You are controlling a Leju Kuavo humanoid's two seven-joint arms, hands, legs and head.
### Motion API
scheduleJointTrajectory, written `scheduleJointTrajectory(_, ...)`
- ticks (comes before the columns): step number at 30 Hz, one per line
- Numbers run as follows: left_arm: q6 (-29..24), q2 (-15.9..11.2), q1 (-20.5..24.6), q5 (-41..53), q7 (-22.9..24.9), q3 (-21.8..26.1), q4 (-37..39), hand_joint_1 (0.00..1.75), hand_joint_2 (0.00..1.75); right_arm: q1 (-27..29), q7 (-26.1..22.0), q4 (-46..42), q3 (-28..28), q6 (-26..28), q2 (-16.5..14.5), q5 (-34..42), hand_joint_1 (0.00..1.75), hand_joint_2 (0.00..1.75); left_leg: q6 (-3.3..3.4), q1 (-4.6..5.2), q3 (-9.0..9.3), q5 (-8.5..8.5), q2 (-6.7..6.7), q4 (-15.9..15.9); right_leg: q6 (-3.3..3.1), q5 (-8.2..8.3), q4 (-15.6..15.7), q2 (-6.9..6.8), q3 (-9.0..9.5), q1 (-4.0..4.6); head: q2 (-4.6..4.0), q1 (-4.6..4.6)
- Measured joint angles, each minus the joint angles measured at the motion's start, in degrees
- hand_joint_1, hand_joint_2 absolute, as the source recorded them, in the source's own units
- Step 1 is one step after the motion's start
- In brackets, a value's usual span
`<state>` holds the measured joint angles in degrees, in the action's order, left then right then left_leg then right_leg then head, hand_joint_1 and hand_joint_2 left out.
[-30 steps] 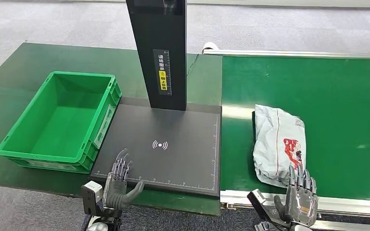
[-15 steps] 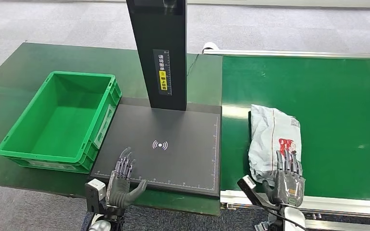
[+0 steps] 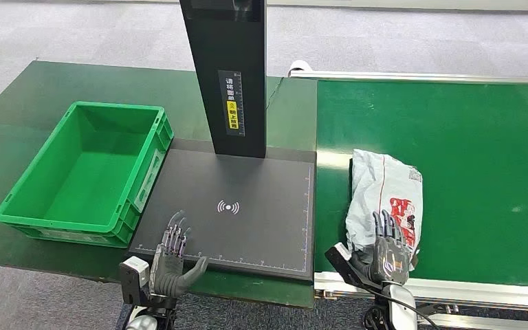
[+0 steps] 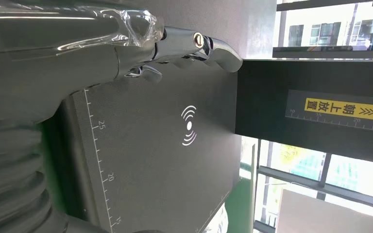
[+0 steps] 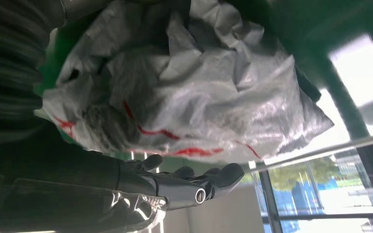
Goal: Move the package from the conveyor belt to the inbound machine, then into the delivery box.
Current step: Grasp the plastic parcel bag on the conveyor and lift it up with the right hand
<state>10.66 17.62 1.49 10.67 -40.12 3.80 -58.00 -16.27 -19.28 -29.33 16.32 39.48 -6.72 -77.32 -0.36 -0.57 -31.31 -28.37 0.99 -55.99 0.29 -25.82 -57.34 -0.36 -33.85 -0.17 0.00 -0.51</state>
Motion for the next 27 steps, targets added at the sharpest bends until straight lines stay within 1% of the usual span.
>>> scheduleJointTrajectory(2,-0.01,0.00,-0.06,0.11,-0.03,0.05,-0.03,0.00,1.75,-0.10,-0.34,1.02,0.03,0.03,-0.16,0.67,1.50,1.75,0.00,0.00,0.00,0.00,0.00,0.00,0.00,0.00,0.00,0.00,0.00,0.00,0.00,0.00)
scheduleJointTrajectory(5,-0.02,0.00,-0.07,0.11,-0.03,0.05,-0.03,0.00,1.75,-0.10,-0.35,1.05,0.03,0.03,-0.17,0.69,1.52,1.75,0.00,0.00,0.00,0.00,0.00,0.00,0.00,0.00,0.00,0.00,0.00,0.00,0.00,0.00)
scheduleJointTrajectory(8,-0.02,0.01,-0.27,0.14,-0.07,0.17,-0.25,0.00,1.75,-0.07,-0.76,2.48,0.09,0.04,-0.64,1.38,1.66,1.75,0.00,0.00,0.00,0.00,0.00,0.00,0.00,0.00,0.00,0.00,-0.01,0.00,0.00,-0.01)
scheduleJointTrajectory(10,0.03,0.12,-0.65,0.74,-0.11,0.50,-0.67,0.00,1.75,0.27,-2.35,4.34,0.62,0.05,-1.88,2.79,1.75,1.75,0.00,0.00,0.02,0.00,0.01,0.00,0.00,0.00,0.00,0.00,0.00,0.00,0.00,-0.01)
scheduleJointTrajectory(13,0.17,0.22,-0.88,1.38,-0.12,0.84,-0.88,0.00,1.75,0.75,-3.99,4.84,1.29,0.05,-3.01,3.70,1.75,1.75,0.00,0.00,0.06,0.00,0.02,0.00,0.00,0.00,0.00,0.01,0.03,0.00,0.00,0.00)
scheduleJointTrajectory(22,0.27,0.22,-0.91,1.44,-0.12,1.34,-0.88,0.00,1.75,0.96,-4.46,4.67,1.41,0.05,-3.70,3.78,1.75,1.75,0.00,0.00,0.13,0.00,0.00,0.00,0.00,0.00,0.00,0.00,0.10,0.00,0.00,-0.01)
scheduleJointTrajectory(27,0.37,0.22,-0.91,1.32,-0.15,1.40,-0.88,0.00,1.75,2.69,-6.79,1.31,2.06,0.08,-4.75,4.01,1.75,1.75,0.00,0.00,0.12,0.00,-0.01,0.00,0.00,0.00,0.00,-0.01,0.10,0.00,0.00,0.00)
